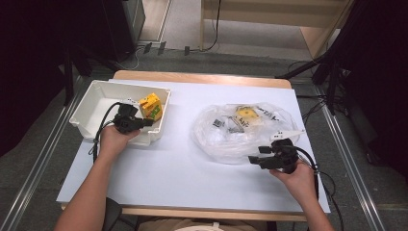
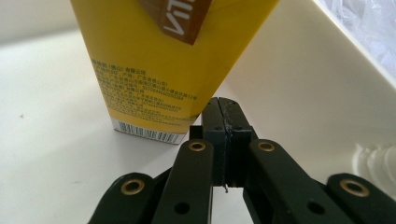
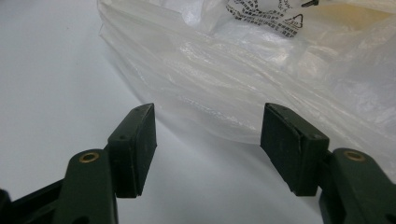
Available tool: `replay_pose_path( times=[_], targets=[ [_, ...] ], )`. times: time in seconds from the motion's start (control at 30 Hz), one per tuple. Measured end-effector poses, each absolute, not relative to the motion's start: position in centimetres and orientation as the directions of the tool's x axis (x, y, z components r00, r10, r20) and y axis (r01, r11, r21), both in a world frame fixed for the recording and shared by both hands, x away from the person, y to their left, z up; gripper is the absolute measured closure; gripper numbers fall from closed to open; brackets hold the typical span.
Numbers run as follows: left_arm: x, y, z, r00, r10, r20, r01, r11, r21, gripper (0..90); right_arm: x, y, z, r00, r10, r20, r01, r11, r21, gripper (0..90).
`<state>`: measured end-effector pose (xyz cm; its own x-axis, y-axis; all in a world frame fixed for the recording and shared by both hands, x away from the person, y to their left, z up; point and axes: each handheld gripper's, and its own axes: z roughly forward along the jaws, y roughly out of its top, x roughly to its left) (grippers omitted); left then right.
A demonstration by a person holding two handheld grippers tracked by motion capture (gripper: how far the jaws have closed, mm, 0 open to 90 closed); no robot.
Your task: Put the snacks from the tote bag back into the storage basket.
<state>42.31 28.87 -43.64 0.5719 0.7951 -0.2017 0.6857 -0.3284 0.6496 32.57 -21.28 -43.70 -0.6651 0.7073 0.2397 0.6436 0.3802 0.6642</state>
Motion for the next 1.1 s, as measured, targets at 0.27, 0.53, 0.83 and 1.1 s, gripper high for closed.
replay_pose_path(
  times=[0.27, 0.53, 0.83, 1.1],
  targets=[
    [42.39, 29.01, -43.76, 0.563, 0.802, -0.199, 0.689, -0.324, 0.648, 90.0, 32.5, -21.33, -43.67, -0.666, 0.708, 0.234, 0.639, 0.38, 0.669, 37.1],
    [42.5, 29.25, -43.83, 0.547, 0.815, -0.193, 0.695, -0.313, 0.647, 90.0, 32.45, -21.22, -43.63, -0.667, 0.708, 0.233, 0.636, 0.379, 0.672, 37.1],
    [42.67, 29.59, -43.94, 0.522, 0.831, -0.19, 0.701, -0.291, 0.651, 90.0, 32.44, -21.11, -43.64, -0.669, 0.704, 0.238, 0.638, 0.381, 0.67, 37.2],
    [42.94, 29.73, -44.19, 0.499, 0.845, -0.192, 0.71, -0.271, 0.649, 90.0, 32.44, -21.01, -43.66, -0.673, 0.7, 0.24, 0.636, 0.382, 0.67, 37.3]
  ],
)
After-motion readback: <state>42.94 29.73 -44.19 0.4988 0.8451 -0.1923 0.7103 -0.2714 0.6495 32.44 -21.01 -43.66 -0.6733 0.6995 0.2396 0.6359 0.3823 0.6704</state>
